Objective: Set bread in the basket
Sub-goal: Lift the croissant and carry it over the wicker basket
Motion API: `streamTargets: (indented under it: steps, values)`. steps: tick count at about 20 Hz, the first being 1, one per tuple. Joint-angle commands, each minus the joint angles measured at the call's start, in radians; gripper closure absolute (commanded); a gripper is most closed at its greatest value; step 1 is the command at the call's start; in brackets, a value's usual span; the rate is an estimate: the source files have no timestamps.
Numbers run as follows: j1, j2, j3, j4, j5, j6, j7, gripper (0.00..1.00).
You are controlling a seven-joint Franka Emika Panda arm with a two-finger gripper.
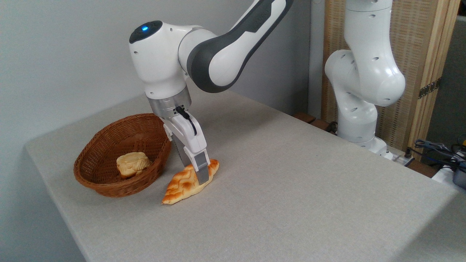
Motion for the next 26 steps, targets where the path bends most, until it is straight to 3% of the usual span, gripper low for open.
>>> streamTargets:
  steps: [1,13,19,24,26]
  values:
    - [-0.003,0.0,0.007,-0.01,0.001,0.018,0.017,0.6]
    - [0.0,-0.034,0.019,0.006,0.001,-0.036,0.019,0.64]
    - [0.006,-0.052,0.018,0.15,-0.008,-0.159,-0.013,0.63]
    - [-0.005,-0.042,-0.031,0.252,-0.091,-0.147,-0.286,0.63]
    - [-0.005,-0.029,-0.054,0.26,-0.091,-0.119,-0.393,0.63]
